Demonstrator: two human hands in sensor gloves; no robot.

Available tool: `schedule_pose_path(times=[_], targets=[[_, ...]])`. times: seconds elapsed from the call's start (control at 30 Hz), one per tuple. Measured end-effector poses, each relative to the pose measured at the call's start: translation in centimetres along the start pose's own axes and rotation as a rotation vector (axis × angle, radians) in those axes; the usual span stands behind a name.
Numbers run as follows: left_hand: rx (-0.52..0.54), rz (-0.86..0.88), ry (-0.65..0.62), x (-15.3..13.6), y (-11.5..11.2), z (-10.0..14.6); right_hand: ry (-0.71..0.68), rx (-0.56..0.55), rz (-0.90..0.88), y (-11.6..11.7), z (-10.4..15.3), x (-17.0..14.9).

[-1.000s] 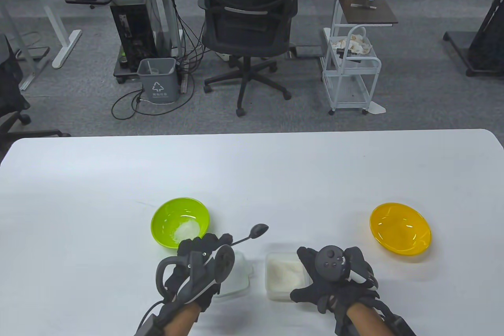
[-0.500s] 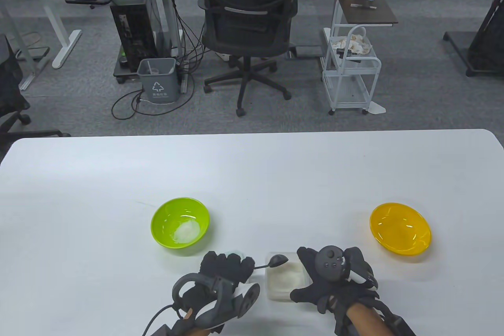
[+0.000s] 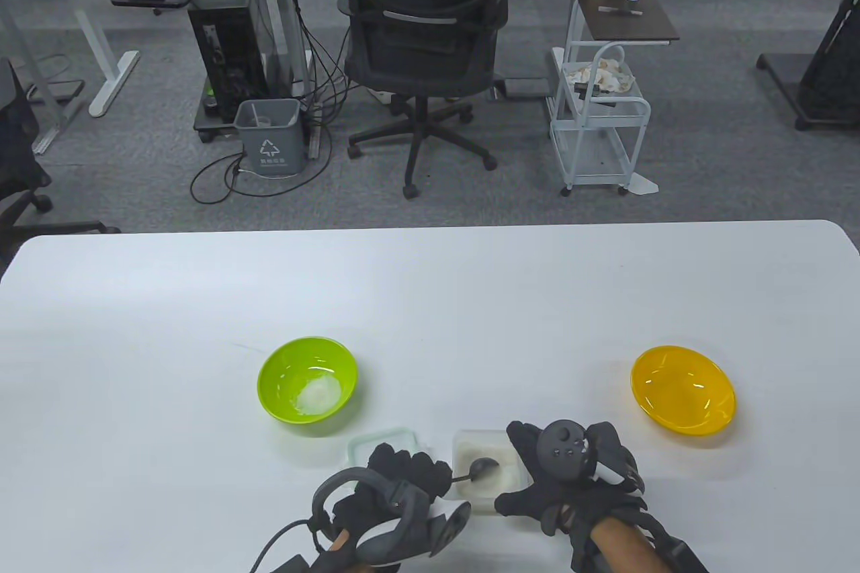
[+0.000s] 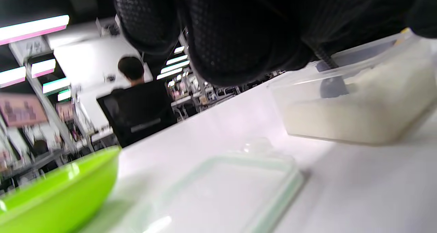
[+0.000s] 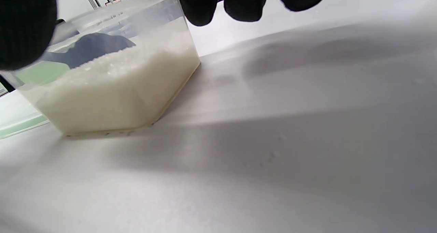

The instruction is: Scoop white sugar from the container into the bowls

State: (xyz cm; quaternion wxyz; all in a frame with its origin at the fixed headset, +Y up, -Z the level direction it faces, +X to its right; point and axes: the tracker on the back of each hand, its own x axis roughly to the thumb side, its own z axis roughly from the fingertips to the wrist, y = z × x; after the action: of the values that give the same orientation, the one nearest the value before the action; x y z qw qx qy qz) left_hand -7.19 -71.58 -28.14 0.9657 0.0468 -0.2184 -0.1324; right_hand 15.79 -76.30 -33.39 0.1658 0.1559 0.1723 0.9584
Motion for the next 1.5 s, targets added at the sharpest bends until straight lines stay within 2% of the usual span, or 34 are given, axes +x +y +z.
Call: schedule_pose_path(times=[0.13,0.47,0.6,0.9,1.07,1.27,1.5], targets=[[-0.168,0.306,0.084,-1.9,-1.4,-0.5,0.0,0.001,-0.001,0.0,0.0,0.0],[-0.496,0.869,0.22,-5.1,-5.9,-1.1,-0.001,0.001,-0.003,0.0,0.0,0.0],[-0.568,0.994,0.222,-5.6,-7.1,-1.2,-0.001,0.001,-0.002,0.0,0.0,0.0],[-0.589,1.063,0.239,-5.9,-7.5,-1.2,-0.001,0.001,-0.002,0.0,0.0,0.0],[-0.557,1.157,0.253,-7.1,-7.4,-1.1,-0.001,0.001,-0.002,0.0,0.0,0.0],[-0.472,1.264,0.335,-10.6,-7.6,-0.3,0.0,0.002,-0.005,0.0,0.0,0.0],[-0.393,1.343,0.505,-15.6,-8.9,1.3,0.0,0.002,-0.006,0.0,0.0,0.0]])
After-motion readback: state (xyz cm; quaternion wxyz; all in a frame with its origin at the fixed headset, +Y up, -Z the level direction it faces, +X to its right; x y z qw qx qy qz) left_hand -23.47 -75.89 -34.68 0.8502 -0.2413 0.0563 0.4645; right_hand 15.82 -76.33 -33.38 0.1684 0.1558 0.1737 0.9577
